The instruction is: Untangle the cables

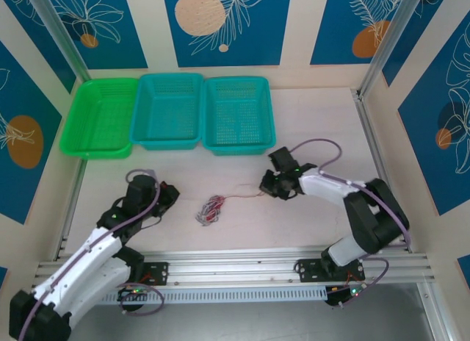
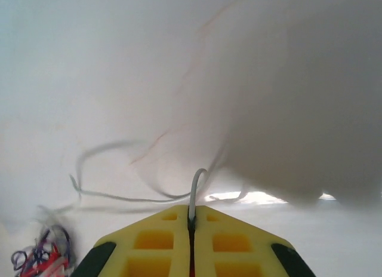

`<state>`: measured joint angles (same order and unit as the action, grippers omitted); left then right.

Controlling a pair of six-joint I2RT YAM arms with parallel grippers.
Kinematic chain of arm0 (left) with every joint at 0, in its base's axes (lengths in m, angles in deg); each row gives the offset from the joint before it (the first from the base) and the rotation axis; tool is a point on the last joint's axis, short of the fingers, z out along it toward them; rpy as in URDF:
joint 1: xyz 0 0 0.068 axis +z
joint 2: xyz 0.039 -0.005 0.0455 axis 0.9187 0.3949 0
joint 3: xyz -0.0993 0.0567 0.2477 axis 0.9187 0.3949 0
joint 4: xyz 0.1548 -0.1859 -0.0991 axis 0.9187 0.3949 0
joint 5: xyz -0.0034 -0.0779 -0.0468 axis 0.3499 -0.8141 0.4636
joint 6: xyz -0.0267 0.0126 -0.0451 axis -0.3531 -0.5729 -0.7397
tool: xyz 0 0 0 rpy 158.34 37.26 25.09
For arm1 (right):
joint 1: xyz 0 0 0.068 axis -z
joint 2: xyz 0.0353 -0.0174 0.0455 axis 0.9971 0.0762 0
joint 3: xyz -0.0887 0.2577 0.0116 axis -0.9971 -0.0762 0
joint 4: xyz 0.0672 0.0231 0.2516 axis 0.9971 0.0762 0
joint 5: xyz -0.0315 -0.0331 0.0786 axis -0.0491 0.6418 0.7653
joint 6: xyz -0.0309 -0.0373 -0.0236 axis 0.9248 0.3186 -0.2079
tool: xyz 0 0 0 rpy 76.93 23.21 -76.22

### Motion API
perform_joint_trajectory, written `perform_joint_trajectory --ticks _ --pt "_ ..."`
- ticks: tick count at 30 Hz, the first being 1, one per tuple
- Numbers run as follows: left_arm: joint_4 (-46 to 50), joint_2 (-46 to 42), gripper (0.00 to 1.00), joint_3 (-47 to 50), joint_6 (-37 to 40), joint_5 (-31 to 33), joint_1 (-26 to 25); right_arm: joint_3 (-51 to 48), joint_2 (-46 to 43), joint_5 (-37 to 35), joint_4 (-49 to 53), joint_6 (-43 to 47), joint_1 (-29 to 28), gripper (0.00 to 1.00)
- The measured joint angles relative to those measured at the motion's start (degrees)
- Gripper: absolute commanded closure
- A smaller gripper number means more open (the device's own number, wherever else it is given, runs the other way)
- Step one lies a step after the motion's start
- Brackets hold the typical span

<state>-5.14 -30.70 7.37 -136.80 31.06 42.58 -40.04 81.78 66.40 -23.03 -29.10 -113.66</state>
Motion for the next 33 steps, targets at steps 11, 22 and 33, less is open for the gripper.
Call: perform_joint_trajectory --ticks 11,22,33 --pt "-0.24 6.25 1.00 1.90 4.39 -4.42 4.46 -4.81 -12.35 -4.48 2.36 1.84 0.70 0.43" --pt "-1.66 7.63 1.00 1.29 10.01 -4.79 4.46 13.64 -0.39 -11.98 0.52 21.33 -24.81 0.30" --pt "5.81 5.05 1.00 -1.92 11.17 3.45 4.61 16.22 17.00 -8.57 -2.40 24.76 -24.11 0.74"
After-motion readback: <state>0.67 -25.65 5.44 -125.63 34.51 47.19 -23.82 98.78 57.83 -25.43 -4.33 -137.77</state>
